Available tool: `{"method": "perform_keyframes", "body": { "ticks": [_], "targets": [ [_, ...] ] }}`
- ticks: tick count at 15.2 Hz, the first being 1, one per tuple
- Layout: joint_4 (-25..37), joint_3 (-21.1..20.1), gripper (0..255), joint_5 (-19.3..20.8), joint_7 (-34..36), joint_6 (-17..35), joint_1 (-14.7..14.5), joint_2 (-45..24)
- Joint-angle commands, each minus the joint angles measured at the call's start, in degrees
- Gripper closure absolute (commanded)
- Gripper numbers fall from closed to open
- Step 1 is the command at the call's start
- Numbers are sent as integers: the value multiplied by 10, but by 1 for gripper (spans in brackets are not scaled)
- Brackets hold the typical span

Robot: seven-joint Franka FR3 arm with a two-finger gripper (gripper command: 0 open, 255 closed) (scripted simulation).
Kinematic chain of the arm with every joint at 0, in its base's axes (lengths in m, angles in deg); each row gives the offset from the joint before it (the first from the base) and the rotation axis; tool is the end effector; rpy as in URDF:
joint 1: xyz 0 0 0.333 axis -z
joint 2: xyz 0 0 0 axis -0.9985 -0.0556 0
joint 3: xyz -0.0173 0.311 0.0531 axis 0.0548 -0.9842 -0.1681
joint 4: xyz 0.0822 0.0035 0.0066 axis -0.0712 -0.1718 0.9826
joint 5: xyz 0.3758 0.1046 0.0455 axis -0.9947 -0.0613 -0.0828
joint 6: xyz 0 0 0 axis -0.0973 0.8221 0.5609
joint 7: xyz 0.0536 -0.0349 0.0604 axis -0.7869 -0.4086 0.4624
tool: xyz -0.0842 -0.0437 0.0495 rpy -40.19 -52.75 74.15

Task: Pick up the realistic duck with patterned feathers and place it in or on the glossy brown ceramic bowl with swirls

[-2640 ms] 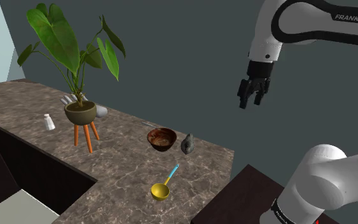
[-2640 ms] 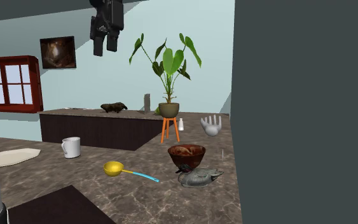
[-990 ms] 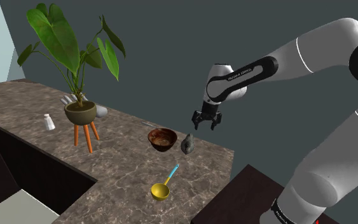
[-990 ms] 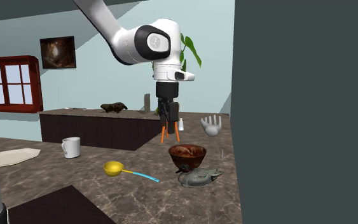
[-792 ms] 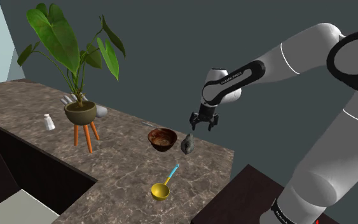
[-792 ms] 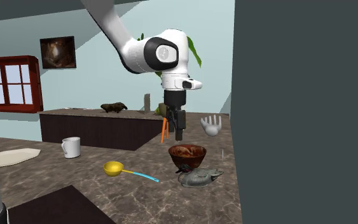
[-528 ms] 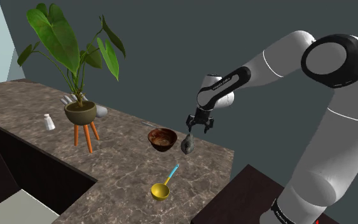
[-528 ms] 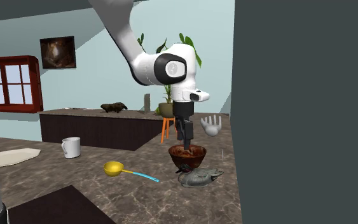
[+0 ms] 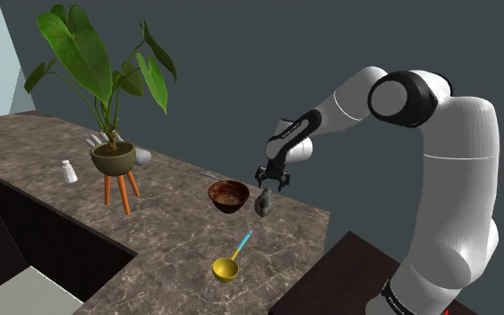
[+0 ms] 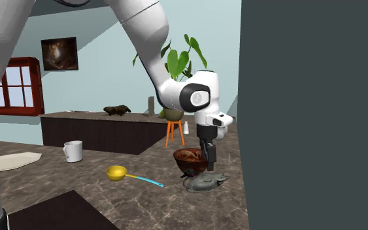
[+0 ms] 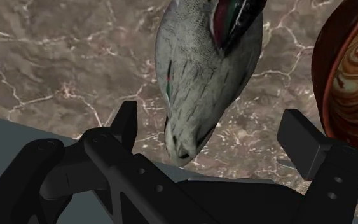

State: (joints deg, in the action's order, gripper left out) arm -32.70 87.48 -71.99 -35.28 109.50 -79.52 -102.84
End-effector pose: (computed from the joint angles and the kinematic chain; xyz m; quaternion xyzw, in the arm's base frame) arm 0.5781 -0.0979 0.2320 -0.9232 0.3809 -0.0397 0.0326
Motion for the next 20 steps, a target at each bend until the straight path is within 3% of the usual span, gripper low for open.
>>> {"method": "perform_keyframes", "body": {
  "ticks": [1, 10, 18, 19, 20],
  "targets": [
    [30, 2, 0, -8, 5, 18, 6, -43],
    [71, -3, 0, -18, 5, 59, 12, -122],
    [71, -3, 0, -18, 5, 59, 12, -122],
    [71, -3, 255, -18, 5, 59, 12, -122],
    [71, -3, 255, -18, 5, 59, 12, -122]
  ]
}}
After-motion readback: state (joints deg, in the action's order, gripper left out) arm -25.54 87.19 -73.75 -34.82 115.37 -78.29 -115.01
